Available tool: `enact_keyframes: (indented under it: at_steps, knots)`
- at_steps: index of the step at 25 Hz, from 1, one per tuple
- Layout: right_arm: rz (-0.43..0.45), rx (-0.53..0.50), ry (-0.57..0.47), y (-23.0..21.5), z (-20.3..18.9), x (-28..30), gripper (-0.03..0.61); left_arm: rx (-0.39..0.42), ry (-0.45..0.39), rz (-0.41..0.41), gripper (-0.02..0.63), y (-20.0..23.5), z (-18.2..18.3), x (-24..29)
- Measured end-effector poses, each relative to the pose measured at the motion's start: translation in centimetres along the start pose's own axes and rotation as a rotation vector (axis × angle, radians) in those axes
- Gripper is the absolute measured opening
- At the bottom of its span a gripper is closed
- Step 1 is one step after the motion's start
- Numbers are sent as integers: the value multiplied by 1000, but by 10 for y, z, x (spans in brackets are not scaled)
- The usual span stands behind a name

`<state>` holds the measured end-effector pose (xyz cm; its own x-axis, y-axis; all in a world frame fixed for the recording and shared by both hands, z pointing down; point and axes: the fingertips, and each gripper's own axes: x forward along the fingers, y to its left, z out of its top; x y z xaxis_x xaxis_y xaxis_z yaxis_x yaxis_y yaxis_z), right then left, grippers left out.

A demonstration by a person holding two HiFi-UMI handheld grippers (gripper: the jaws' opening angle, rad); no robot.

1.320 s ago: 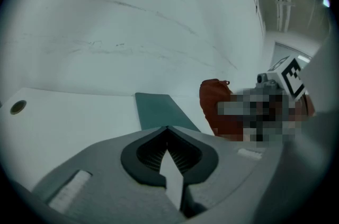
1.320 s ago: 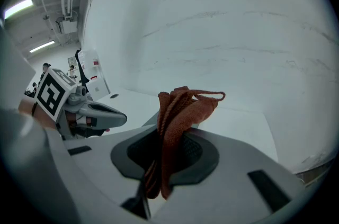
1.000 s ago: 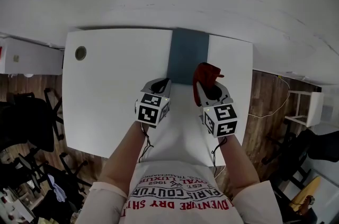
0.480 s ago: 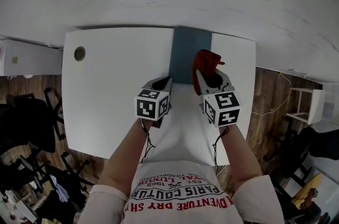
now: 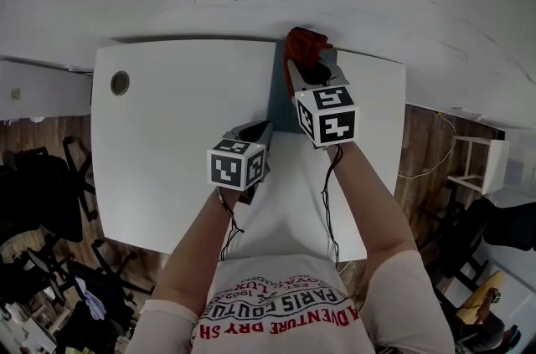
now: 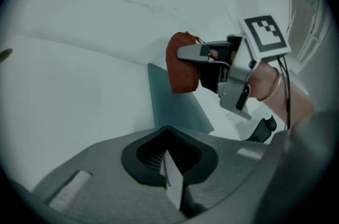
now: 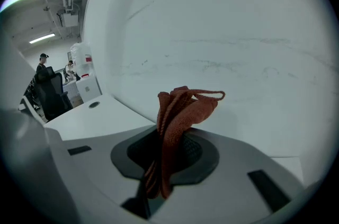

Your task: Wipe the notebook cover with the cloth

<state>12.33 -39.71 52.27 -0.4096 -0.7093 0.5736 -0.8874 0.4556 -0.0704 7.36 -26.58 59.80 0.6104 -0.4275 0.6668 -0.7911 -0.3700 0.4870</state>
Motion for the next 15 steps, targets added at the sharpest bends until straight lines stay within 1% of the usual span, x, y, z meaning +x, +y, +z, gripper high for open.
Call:
enact_keyframes:
  at_steps: [4,8,12,15]
  knots:
    - [-2,-18,57,3,-3,27,75,11,-5,-1,9,-2,0,2]
    - [20,-30,70,18,3,46,75,80,4,10,9,-2,0,1]
    - [-15,-30,127,10,-10,61,75,78,-3,27,9,-3,0,1]
    - [-31,-67,144,1,-17,64,77,95,-16,34,9,-5,0,0]
